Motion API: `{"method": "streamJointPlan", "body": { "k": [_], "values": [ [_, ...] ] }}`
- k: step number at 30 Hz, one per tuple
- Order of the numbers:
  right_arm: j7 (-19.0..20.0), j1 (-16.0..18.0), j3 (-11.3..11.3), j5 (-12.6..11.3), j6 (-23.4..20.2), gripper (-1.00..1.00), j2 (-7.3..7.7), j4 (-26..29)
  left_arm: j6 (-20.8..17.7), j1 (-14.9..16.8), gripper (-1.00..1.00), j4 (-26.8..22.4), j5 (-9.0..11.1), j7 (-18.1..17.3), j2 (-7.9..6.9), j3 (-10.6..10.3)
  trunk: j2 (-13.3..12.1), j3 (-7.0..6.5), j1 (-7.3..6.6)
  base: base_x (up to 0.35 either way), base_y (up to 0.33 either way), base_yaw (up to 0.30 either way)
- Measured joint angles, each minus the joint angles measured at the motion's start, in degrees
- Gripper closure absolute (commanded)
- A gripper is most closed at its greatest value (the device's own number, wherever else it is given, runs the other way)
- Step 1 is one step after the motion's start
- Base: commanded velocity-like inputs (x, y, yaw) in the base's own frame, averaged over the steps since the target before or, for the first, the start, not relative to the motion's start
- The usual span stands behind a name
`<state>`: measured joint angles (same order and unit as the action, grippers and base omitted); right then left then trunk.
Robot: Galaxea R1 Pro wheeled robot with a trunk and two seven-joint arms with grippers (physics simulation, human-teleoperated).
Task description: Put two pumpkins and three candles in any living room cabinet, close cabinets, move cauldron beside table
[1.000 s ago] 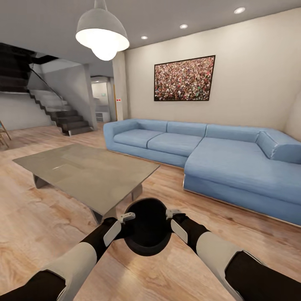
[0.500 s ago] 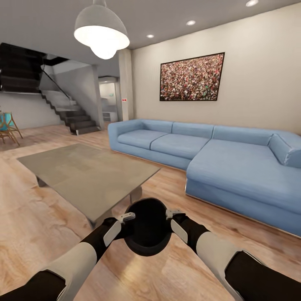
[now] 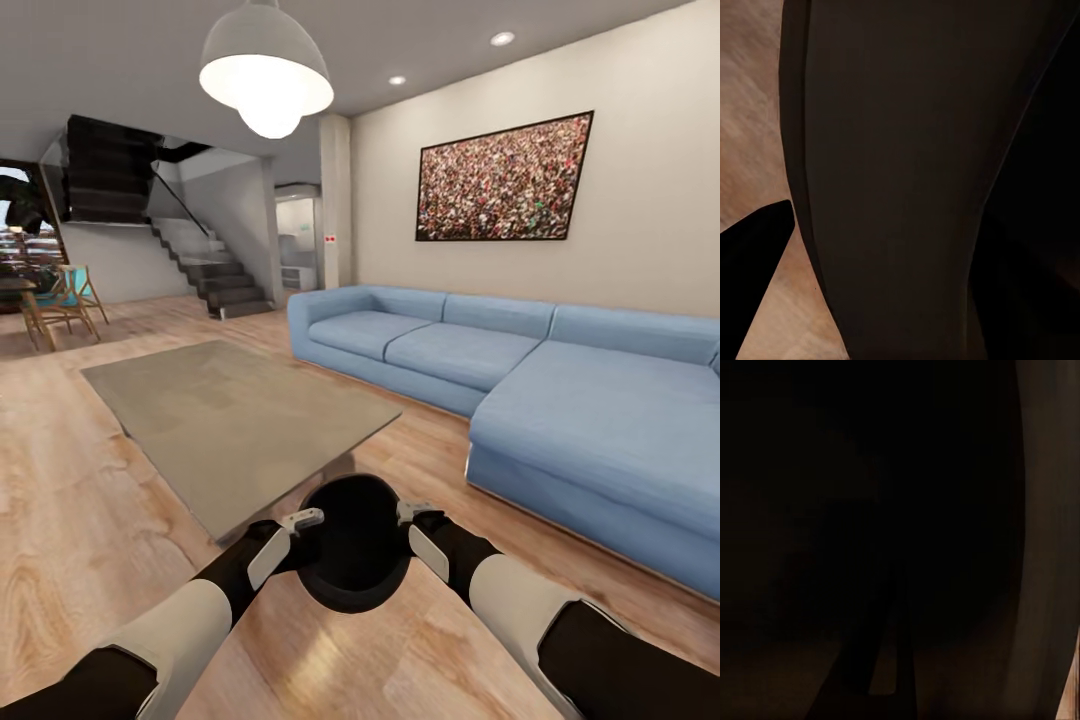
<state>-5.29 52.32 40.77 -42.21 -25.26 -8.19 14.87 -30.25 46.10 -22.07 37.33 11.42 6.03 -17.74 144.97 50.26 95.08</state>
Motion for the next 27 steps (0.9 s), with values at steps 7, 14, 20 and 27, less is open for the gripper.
{"method": "streamJointPlan", "body": {
  "k": [7, 14, 20, 27],
  "values": [
    [0.00, 0.00, 0.00, 0.00, 0.01, 1.00, -0.01, -0.01, -0.02, 0.00, 1.00, -0.02, -0.03, 0.00, 0.00, 0.02, 0.00, 0.01, 0.01, 0.146, -0.279, 0.059],
    [0.01, 0.01, 0.01, -0.01, 0.02, 1.00, -0.02, -0.04, -0.02, -0.01, 1.00, -0.01, 0.00, 0.01, -0.01, -0.01, 0.00, 0.01, 0.02, 0.075, -0.291, 0.268],
    [0.00, 0.00, -0.05, 0.05, 0.00, 1.00, 0.00, 0.02, -0.01, 0.00, 1.00, -0.03, -0.05, 0.00, 0.00, 0.04, 0.00, 0.01, 0.02, 0.003, -0.279, 0.123],
    [0.01, -0.01, -0.05, 0.07, 0.00, 1.00, 0.00, 0.04, -0.02, 0.00, 1.00, -0.05, -0.06, 0.02, 0.00, 0.03, 0.00, 0.01, 0.02, 0.000, -0.044, 0.057]
  ]
}}
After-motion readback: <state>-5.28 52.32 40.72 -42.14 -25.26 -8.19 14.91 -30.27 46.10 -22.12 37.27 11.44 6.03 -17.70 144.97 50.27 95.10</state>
